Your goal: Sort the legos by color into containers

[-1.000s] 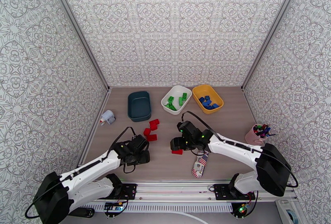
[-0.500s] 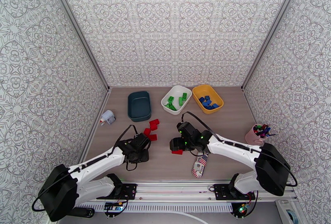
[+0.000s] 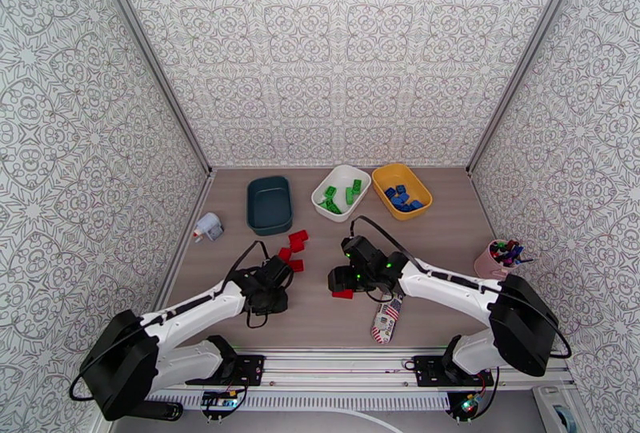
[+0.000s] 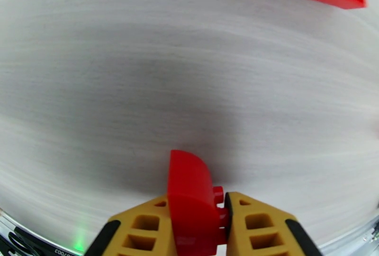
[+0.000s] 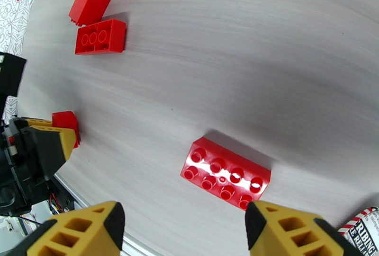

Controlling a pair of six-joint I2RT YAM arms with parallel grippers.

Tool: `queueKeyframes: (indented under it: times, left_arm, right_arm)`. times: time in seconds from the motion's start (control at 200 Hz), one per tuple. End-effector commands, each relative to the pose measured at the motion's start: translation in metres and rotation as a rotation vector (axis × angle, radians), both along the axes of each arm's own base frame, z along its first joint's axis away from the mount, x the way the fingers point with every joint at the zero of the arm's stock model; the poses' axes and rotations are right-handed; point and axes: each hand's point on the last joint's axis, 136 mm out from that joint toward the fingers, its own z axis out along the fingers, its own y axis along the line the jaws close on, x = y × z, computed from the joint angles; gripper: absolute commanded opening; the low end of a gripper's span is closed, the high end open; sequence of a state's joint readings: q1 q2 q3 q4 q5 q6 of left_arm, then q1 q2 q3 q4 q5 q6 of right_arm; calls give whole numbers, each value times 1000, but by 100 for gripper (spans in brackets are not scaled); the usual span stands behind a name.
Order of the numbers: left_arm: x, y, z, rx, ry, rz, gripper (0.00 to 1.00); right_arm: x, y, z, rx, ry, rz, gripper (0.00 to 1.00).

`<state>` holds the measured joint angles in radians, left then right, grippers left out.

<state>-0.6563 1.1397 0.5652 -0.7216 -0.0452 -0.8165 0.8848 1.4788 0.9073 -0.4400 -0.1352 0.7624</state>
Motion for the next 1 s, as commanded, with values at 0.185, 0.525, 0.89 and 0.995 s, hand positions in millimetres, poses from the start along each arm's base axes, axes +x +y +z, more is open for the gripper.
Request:
queueKeyframes:
  times: [0.185,0.525,0.89,0.995]
  left_arm:
    - [61,8,69,-260,-171,146,20]
    - [181,46,138,-359,-339,249,20]
    - [284,62,133,-343,-336,270,61]
    - [281,61,137,-348,-345,264,65]
  right_arm:
    - [16,35,30,91,-50,37,70]
    - [31,41,48,97,-80,25,70]
    - [36,13,57,77,-104,-29,71]
    - [34,3,54,60,-109,-44,72]
